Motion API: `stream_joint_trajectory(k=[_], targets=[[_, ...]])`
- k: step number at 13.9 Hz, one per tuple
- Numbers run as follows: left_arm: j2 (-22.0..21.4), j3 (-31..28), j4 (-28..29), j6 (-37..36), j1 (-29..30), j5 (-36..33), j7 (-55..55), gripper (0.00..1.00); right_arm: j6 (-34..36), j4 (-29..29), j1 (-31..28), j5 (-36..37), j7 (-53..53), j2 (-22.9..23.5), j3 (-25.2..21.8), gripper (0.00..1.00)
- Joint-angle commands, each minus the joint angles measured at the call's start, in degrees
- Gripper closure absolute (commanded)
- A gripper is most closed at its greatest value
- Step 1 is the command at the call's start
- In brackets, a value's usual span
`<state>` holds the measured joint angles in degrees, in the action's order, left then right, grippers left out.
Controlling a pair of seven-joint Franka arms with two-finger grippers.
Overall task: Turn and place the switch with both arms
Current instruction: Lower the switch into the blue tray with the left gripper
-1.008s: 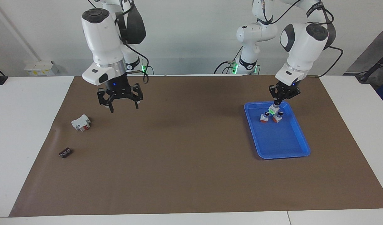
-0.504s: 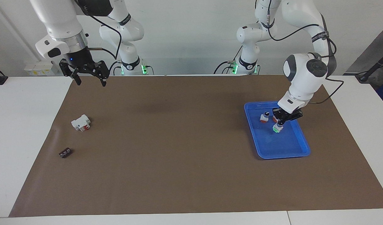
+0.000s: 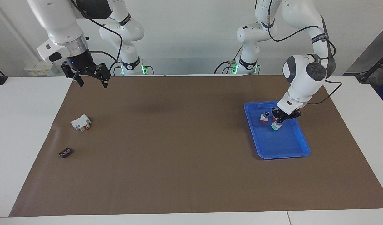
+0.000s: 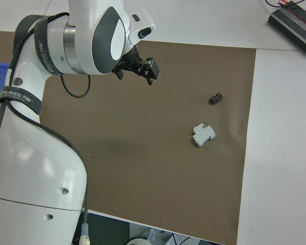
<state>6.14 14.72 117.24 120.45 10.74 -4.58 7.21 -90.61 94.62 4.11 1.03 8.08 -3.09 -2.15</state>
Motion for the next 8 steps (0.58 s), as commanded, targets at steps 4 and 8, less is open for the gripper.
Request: stream_joint_trajectory(k=[4,8], targets=[[-2.44,-0.13,-3.06,-1.53,-1.60,0.10,0.00,0.01,6.14,-3.29,-0.94,-0.15,-1.75,0.09,-0.75,0.00],[-8.40,-0.21,-3.24,-5.20,-2.22,0.19,0.00,0.01,5.54,-1.63,-0.33,-0.32,-1.49,-0.61,-0.57,0.00]])
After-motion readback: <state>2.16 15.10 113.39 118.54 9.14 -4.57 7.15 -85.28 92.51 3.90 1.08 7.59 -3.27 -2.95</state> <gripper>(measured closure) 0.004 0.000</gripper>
